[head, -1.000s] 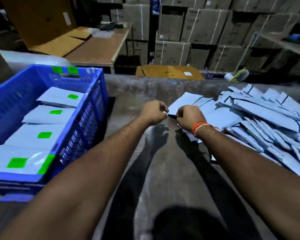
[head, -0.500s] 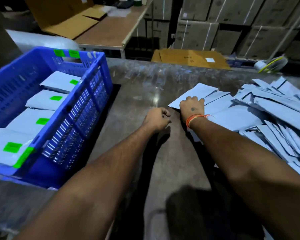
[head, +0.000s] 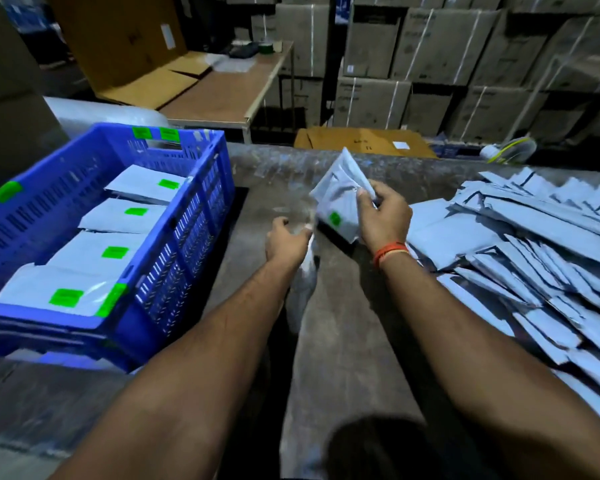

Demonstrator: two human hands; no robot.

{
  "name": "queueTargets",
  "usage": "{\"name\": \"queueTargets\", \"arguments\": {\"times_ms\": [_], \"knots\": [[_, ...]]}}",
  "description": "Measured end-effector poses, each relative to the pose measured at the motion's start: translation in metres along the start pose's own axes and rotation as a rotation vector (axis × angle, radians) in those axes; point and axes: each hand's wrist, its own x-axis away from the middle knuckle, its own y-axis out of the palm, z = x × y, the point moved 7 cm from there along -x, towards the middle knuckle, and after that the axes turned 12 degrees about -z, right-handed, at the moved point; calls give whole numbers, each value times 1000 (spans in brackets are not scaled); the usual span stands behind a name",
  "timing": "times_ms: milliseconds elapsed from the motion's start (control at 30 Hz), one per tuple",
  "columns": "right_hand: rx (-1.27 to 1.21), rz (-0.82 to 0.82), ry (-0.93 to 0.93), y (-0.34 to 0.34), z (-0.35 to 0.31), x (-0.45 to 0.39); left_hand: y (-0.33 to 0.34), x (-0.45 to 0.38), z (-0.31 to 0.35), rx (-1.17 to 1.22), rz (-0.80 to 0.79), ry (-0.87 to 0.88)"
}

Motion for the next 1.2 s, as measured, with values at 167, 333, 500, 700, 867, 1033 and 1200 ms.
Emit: {"name": "queueTargets", "arguments": {"times_ms": [167, 333, 500, 700, 867, 1033, 1200], "knots": [[-495, 47, 298, 15, 28, 47, -23, 21, -18, 132, -62, 23], [-906, 112, 579, 25, 58, 92, -35, 45, -40, 230, -144, -28], [-1097, 106, 716, 22, 89, 131, -25, 41, -93, 229, -199, -125], [-412, 58, 803, -6, 117, 175, -18, 31, -145, 161, -230, -165], [34, 121, 586, -32, 99, 212, -50, 116, -93, -181, -260, -58], [212, 68, 345, -36, 73, 260, -55, 170, -99, -388, -305, 82], [302, -15, 261, -45, 69, 305, -53, 229, -109, -669, -331, 194]]}}
